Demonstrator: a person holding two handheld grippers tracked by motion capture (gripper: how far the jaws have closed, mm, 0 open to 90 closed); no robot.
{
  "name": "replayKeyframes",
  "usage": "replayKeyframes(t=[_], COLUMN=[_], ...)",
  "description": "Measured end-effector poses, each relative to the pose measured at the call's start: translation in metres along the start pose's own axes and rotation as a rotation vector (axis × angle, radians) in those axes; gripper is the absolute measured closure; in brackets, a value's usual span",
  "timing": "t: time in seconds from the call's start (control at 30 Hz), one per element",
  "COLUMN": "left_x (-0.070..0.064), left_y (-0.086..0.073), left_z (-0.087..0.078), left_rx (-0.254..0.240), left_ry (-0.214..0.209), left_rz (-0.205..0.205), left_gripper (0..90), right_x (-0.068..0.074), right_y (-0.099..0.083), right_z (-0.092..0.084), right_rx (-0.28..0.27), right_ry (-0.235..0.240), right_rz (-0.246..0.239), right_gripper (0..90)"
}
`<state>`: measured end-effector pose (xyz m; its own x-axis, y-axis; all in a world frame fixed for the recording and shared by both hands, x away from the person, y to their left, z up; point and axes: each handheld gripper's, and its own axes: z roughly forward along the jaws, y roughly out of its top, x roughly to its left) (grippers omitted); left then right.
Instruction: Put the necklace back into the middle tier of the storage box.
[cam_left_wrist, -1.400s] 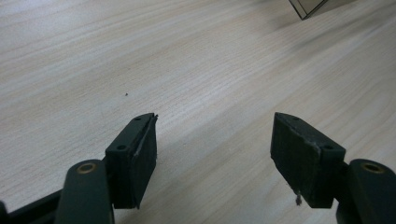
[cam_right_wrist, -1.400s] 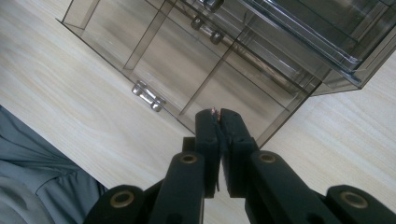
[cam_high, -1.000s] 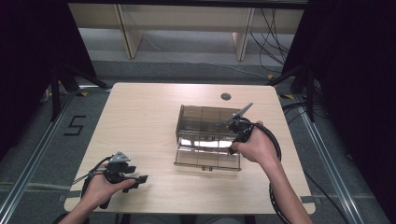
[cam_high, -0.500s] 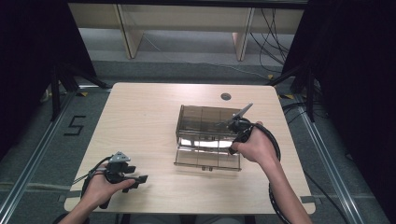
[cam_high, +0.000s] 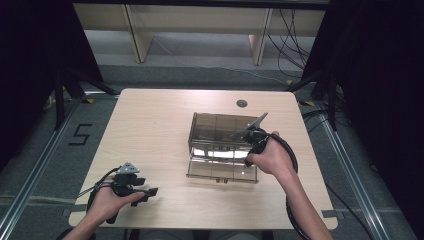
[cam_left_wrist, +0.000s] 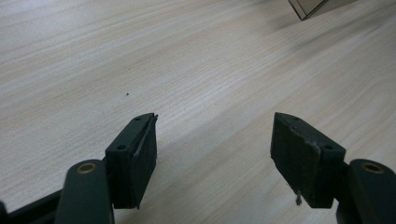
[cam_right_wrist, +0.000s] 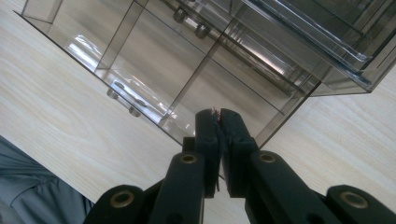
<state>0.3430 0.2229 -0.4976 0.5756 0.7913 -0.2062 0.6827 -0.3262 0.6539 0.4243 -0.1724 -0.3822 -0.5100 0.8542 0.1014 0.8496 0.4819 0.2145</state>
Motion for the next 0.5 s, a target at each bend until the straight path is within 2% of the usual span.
replayKeyframes(t=[0.07,0.13,0.2,0.27,0.33,0.47,0.5], left_x=[0.000,0.000,0.000,0.000,-0.001,0.000,0.000], left_y=[0.000,0.000,0.000,0.000,0.000,0.000,0.000], left_z=[0.000,-0.001,0.000,0.000,-0.001,0.000,-0.001], left_rx=[-0.002,-0.001,0.000,-0.002,0.002,-0.002,0.003], left_ry=[-0.001,-0.004,0.000,-0.009,0.009,-0.003,-0.009], left_rz=[-0.002,0.007,0.003,0.000,0.008,-0.002,0.007], left_gripper=[31.2,31.2,31.2,31.2,31.2,31.2,31.2], right_x=[-0.001,-0.001,-0.003,-0.003,-0.004,-0.004,-0.004], right_y=[0.000,0.000,0.001,0.001,0.001,0.002,0.002], right_z=[0.002,0.004,0.007,0.008,0.011,0.015,0.018], right_rx=[0.010,-0.003,0.022,0.011,0.008,0.039,0.030], right_ry=[-0.010,-0.014,-0.016,-0.019,-0.027,-0.023,-0.020], right_rz=[-0.006,-0.002,-0.002,-0.006,-0.005,-0.001,0.000], right_gripper=[86.9,86.9,86.9,86.9,86.9,86.9,86.9])
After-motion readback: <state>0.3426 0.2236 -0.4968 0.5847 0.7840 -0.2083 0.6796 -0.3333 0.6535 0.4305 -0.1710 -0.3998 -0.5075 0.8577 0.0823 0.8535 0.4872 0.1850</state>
